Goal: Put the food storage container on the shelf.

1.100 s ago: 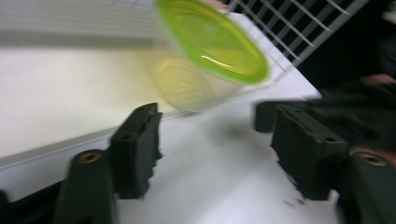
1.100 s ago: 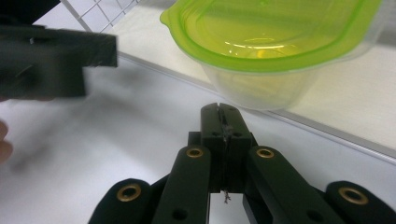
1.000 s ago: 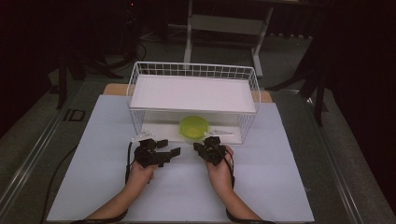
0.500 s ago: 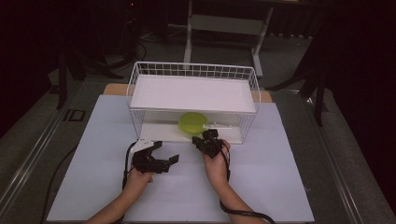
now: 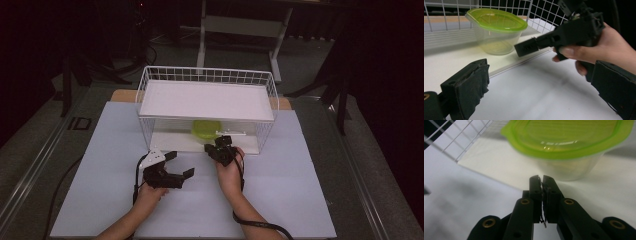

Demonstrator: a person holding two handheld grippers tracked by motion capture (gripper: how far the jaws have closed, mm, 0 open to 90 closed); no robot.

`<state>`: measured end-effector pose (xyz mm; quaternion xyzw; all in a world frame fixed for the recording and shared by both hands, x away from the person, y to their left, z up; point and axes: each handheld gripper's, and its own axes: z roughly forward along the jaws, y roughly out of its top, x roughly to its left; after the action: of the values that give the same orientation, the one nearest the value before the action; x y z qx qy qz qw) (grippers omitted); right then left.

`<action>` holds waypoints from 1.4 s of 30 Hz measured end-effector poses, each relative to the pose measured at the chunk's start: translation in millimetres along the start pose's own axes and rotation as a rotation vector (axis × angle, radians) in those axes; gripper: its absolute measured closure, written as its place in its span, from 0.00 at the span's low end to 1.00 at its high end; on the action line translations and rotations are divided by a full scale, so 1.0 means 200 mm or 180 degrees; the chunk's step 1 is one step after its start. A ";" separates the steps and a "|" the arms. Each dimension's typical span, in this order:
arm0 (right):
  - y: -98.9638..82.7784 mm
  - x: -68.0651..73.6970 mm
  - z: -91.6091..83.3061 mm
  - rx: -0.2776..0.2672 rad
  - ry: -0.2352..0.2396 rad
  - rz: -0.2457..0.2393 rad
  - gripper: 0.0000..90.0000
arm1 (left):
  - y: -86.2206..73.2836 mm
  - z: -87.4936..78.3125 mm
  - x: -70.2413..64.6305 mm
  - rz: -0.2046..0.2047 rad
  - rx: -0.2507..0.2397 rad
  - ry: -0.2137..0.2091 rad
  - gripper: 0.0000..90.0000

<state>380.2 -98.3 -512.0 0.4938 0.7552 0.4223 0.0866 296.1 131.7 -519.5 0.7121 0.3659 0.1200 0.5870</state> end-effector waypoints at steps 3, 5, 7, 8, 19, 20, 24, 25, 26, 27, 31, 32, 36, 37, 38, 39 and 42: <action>-0.02 0.01 -0.05 -0.0011 0.0054 -0.0011 0.92 | 0.01 0.00 0.00 -0.0017 0.0030 -0.0051 0.03; -0.04 0.02 -0.07 0.0009 0.0114 -0.0008 0.87 | 0.01 0.00 -0.01 0.0020 0.0033 -0.0089 0.03; -0.06 0.03 -0.10 -0.0026 0.0165 -0.0040 0.80 | 0.02 0.00 -0.02 0.0056 0.0024 -0.0132 0.03; -0.06 0.04 -0.11 -0.0008 0.0168 -0.0074 0.77 | 0.03 0.00 -0.02 0.0061 0.0002 -0.0133 0.03; -0.11 0.04 -0.26 -0.0229 0.0471 -0.0214 0.32 | 0.09 -0.03 -0.07 0.0092 0.0029 -0.0313 0.03; -0.12 0.04 -0.28 -0.0249 0.0492 -0.0225 0.30 | 0.09 -0.03 -0.08 0.0095 0.0032 -0.0327 0.03; -0.13 0.03 -0.32 -0.0301 0.0536 -0.0256 0.25 | 0.09 -0.04 -0.09 0.0123 0.0100 -0.0362 0.03; -0.13 0.03 -0.33 -0.0300 0.0540 -0.0284 0.23 | 0.09 -0.04 -0.09 0.0115 0.0111 -0.0386 0.03; -0.13 0.03 -0.34 -0.0296 0.0543 -0.0314 0.23 | 0.09 -0.05 -0.10 0.0118 0.0118 -0.0400 0.03; -0.14 0.03 -0.34 -0.0286 0.0534 -0.0342 0.23 | 0.09 -0.05 -0.10 0.0132 0.0139 -0.0399 0.03; -0.15 0.04 -0.36 -0.0313 0.0534 -0.0438 0.22 | 0.10 -0.07 -0.10 0.0142 0.0185 -0.0435 0.03; -0.16 0.04 -0.37 -0.0322 0.0532 -0.0452 0.22 | 0.10 -0.08 -0.10 0.0145 0.0161 -0.0443 0.03; -0.17 0.04 -0.39 -0.0354 0.0572 -0.0479 0.21 | 0.11 -0.12 -0.11 0.0190 0.0181 -0.0458 0.03; -0.17 0.04 -0.39 -0.0354 0.0572 -0.0479 0.21 | 0.11 -0.12 -0.11 0.0190 0.0181 -0.0458 0.03; -0.17 0.04 -0.41 -0.0365 0.0602 -0.0477 0.21 | 0.11 -0.13 -0.11 0.0187 0.0195 -0.0483 0.03; -0.18 0.03 -0.42 -0.0386 0.0619 -0.0485 0.21 | 0.11 -0.14 -0.11 0.0191 0.0209 -0.0500 0.03; -0.18 0.03 -0.46 -0.0413 0.0589 -0.0567 0.21 | 0.12 -0.18 -0.11 0.0182 0.0217 -0.0546 0.03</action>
<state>302.0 -149.8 -477.8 0.3772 0.7718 0.5047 0.0855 267.2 142.6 -482.2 0.7495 0.2977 0.0628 0.5880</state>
